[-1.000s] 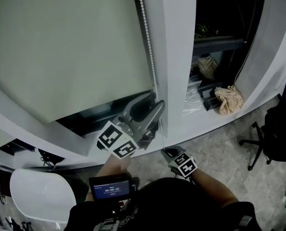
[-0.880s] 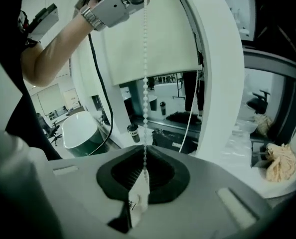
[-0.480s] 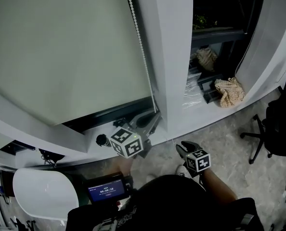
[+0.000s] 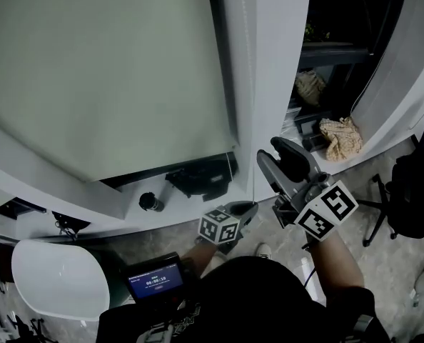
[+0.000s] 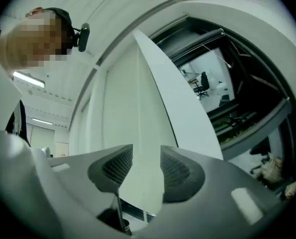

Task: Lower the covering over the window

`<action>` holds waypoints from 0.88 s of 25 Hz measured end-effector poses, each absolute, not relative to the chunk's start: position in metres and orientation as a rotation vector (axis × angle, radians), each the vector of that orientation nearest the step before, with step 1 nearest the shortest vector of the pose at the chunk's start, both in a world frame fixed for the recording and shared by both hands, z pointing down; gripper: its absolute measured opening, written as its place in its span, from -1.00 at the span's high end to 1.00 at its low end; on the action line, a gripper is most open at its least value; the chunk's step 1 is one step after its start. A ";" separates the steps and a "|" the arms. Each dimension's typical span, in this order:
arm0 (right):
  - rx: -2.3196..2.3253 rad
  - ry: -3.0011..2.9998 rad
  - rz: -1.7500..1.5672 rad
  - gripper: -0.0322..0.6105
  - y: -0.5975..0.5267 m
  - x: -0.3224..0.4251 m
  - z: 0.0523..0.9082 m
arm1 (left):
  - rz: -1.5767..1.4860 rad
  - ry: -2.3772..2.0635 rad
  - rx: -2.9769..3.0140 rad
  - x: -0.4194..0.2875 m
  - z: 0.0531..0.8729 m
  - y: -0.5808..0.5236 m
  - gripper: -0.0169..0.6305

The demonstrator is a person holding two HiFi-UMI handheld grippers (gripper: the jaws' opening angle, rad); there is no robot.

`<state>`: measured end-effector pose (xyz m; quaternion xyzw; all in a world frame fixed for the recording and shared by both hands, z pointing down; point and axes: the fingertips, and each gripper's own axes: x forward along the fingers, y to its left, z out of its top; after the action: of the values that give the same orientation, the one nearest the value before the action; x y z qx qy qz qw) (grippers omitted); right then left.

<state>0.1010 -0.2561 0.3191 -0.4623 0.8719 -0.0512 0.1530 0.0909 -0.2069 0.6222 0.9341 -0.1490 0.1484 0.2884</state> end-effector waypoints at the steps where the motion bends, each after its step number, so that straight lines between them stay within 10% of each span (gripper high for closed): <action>1: -1.300 2.520 -0.118 0.37 -0.260 0.094 0.305 | 0.421 -0.388 2.473 0.090 0.632 -0.203 0.92; 11: -1.335 2.586 0.327 0.37 -0.275 0.061 0.182 | 0.576 -0.295 2.331 0.075 0.694 -0.168 0.91; 15: -1.439 2.627 0.412 0.84 -0.286 0.059 0.179 | 0.619 -0.288 2.325 0.072 0.699 -0.162 0.91; 22: -1.669 2.603 0.632 0.85 -0.289 0.100 0.215 | 0.232 -0.340 2.537 0.047 0.631 -0.192 0.91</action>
<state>0.1004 -0.2887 0.2153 -0.5288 0.8248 0.2001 -0.0071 0.0471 -0.1921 0.6313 0.9471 -0.1267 0.0866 0.2817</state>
